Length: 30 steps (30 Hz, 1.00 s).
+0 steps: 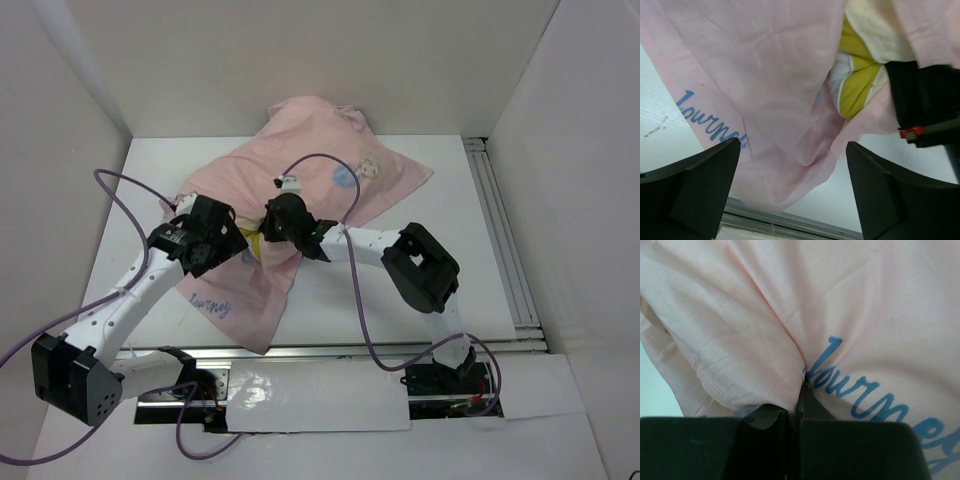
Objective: Put the pillow into the pillowcase
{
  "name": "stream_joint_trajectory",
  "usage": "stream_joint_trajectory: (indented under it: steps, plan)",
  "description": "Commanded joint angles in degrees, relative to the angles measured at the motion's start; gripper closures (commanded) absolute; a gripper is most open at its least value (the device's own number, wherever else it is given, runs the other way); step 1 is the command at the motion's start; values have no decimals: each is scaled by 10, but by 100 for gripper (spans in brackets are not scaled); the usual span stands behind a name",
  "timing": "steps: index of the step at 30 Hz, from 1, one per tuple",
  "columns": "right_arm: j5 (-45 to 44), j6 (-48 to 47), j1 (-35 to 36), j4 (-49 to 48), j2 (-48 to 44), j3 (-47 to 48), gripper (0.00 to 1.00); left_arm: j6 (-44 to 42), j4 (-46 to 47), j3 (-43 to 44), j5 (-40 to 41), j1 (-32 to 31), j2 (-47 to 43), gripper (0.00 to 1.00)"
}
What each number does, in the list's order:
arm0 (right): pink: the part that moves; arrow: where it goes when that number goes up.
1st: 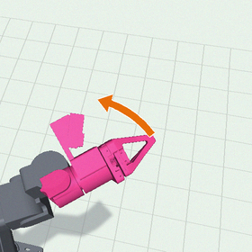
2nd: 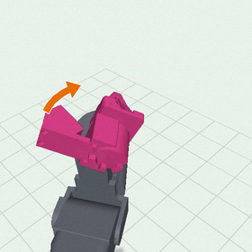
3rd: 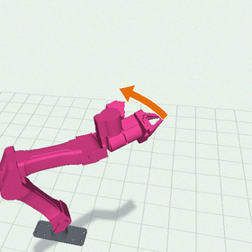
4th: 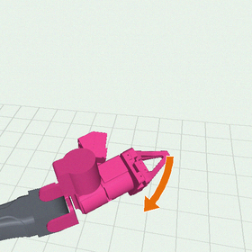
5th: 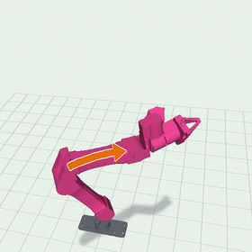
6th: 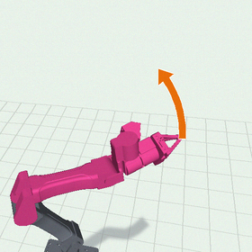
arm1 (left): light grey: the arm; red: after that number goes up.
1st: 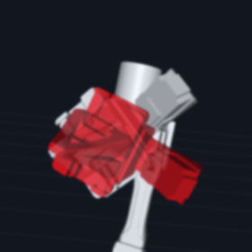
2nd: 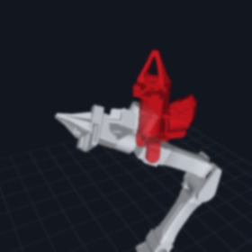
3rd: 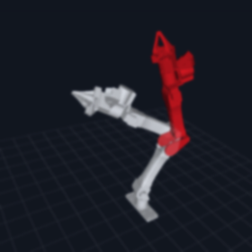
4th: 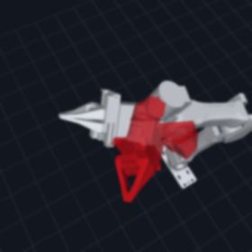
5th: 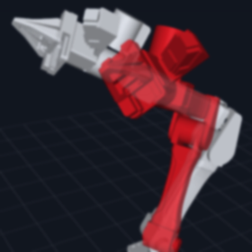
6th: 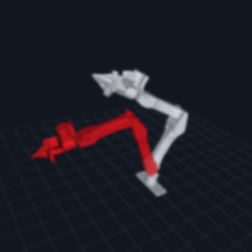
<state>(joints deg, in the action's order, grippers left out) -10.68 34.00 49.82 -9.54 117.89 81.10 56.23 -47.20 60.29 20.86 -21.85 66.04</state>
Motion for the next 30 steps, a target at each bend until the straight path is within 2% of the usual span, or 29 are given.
stream_joint_trajectory:
  steps: [1,6,10,13,14,15,16,18,23,24,26,27,29,30]
  plan:
    - [-7,3,-15,-7,6,21,100,33,47,-39,-35,1,18,0]
    - [0,3,-20,-1,11,27,100,39,140,-70,-28,-22,47,0]
    - [6,3,-25,4,11,32,100,64,156,-76,29,-28,83,0]
    - [11,8,-31,9,6,32,100,72,125,-64,72,-28,114,13]
    - [11,8,-31,9,6,32,100,81,110,-48,89,-28,139,20]
    - [11,8,-31,14,6,37,100,88,92,-40,95,-28,151,33]
    - [11,8,-37,15,6,37,100,88,75,-33,95,-28,162,38]
    - [11,8,-37,15,6,37,100,107,62,-28,103,-28,189,42]
    - [25,8,-37,15,6,37,100,101,103,-33,88,-28,232,41]
    - [30,8,-37,9,0,29,100,96,103,-27,88,-28,250,44]
    - [30,8,-37,3,-7,17,100,90,108,-11,75,-28,264,91]
    - [30,8,-37,3,-12,17,100,90,99,-4,75,-28,264,100]
    - [37,8,-37,-14,-18,11,100,82,92,7,87,-28,271,100]
    - [44,8,-37,-54,-27,-6,100,87,74,7,97,-41,260,100]
